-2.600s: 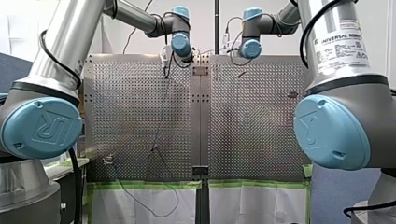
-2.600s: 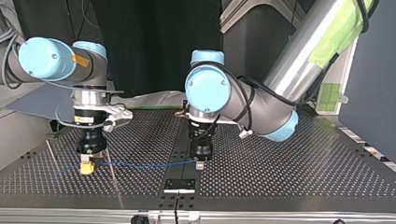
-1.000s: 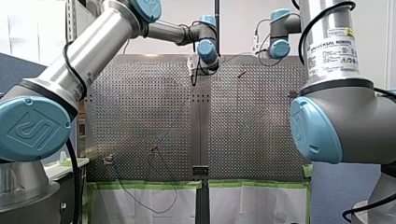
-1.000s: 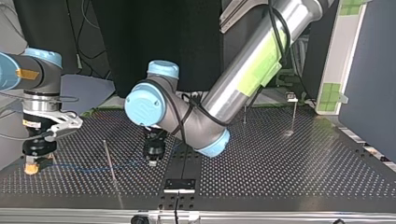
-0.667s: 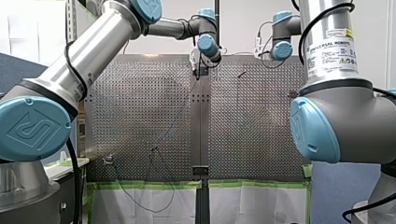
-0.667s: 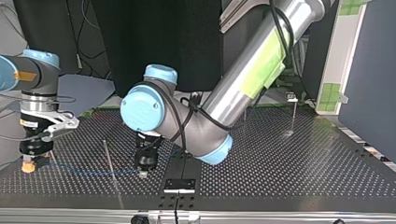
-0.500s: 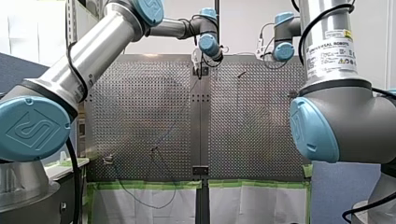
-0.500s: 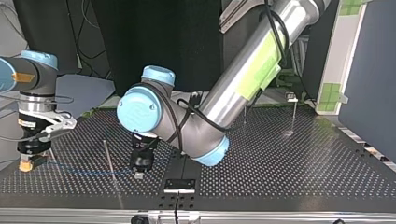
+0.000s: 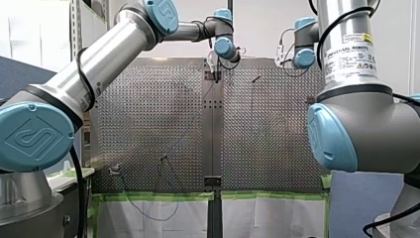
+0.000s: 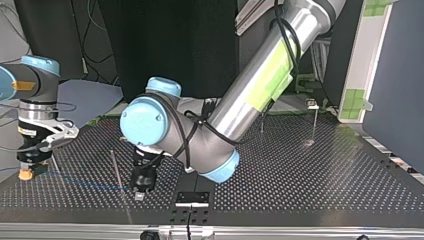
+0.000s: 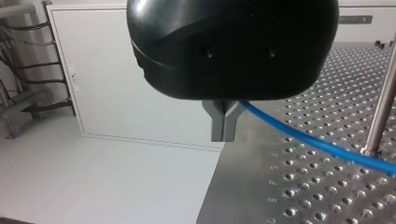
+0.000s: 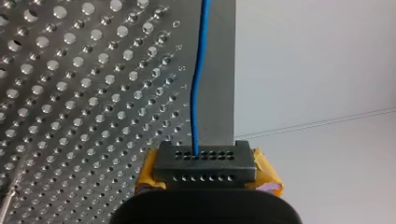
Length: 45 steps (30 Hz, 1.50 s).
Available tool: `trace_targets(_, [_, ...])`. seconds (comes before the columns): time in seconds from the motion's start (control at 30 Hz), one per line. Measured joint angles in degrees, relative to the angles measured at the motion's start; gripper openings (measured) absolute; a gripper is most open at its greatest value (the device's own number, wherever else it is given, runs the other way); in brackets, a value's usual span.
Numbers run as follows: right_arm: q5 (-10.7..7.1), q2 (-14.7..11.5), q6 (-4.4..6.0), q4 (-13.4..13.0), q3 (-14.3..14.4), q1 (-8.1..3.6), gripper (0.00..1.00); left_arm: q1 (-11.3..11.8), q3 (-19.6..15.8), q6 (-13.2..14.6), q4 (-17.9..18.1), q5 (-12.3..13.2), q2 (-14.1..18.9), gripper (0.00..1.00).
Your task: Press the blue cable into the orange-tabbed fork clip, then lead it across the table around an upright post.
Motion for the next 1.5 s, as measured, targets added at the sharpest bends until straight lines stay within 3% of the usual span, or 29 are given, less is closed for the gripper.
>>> trace_targets(0.6, [0.3, 2.0, -0.08, -0.5, 1.9, -0.46, 0.0, 0.0, -8.1, 0.2, 6.2, 1.4, -0.2, 0.0])
trace_targets(0.87, [0.38, 3.3, -0.27, -0.7, 2.0, -0.12, 0.0, 0.2, -12.0, 0.3, 6.3, 2.4, -1.9, 0.0])
trace_targets(1.27, [0.2, 8.6, -0.34, -1.2, 2.0, -0.39, 0.0, 0.2, -15.0, 0.7, 5.5, 2.6, -3.3, 0.0])
trace_targets(1.47, [-0.01, 10.4, -0.3, -1.1, 2.0, 0.09, 0.0, 0.3, -17.2, 0.6, 6.8, 2.5, -3.4, 0.0])
trace_targets(1.5, [-0.04, 10.6, -0.31, -1.1, 2.1, 0.22, 0.0, 0.3, -17.6, 0.6, 7.1, 2.5, -3.4, 0.04])
